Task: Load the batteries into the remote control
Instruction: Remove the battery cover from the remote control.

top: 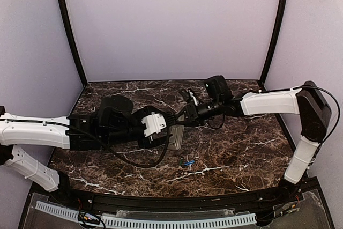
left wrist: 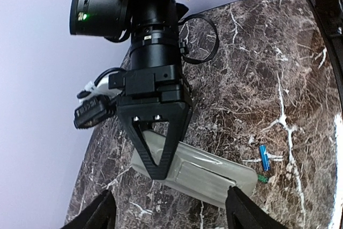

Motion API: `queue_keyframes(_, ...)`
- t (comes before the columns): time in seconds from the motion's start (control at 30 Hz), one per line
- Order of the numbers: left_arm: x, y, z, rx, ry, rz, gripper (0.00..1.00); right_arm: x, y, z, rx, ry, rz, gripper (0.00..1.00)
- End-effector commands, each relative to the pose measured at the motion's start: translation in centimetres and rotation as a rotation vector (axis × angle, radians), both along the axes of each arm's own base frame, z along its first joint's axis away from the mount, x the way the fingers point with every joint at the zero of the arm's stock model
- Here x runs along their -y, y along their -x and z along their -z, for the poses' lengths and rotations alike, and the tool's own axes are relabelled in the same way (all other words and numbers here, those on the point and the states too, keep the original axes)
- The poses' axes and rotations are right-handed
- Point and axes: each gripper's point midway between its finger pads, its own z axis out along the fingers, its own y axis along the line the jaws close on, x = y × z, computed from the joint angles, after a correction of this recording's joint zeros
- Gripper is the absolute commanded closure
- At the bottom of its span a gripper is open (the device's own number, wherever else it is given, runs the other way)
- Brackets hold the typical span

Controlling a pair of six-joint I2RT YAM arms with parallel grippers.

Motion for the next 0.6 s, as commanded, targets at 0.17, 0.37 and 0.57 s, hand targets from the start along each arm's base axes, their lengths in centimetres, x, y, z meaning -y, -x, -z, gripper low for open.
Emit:
queue_keyframes(0.17, 1.0, -1.6, 1.6, -0.345, 0.203, -0.224, 0.32, 2.1, -4.2, -4.3, 0.256, 0.032, 0.252, 1.00)
queue_keyframes(0.37, 1.7, -2.6, 2.3, -0.429, 0.240, -0.270, 0.39, 2.6, -5.0, -6.3, 0.325, 0.009, 0.315, 1.00)
queue_keyframes(0.57, 1.4, -4.2, 2.2, -0.474, 0.260, -0.310, 0.44, 2.9, -4.8, -6.3, 0.328, 0.000, 0.318, 1.00)
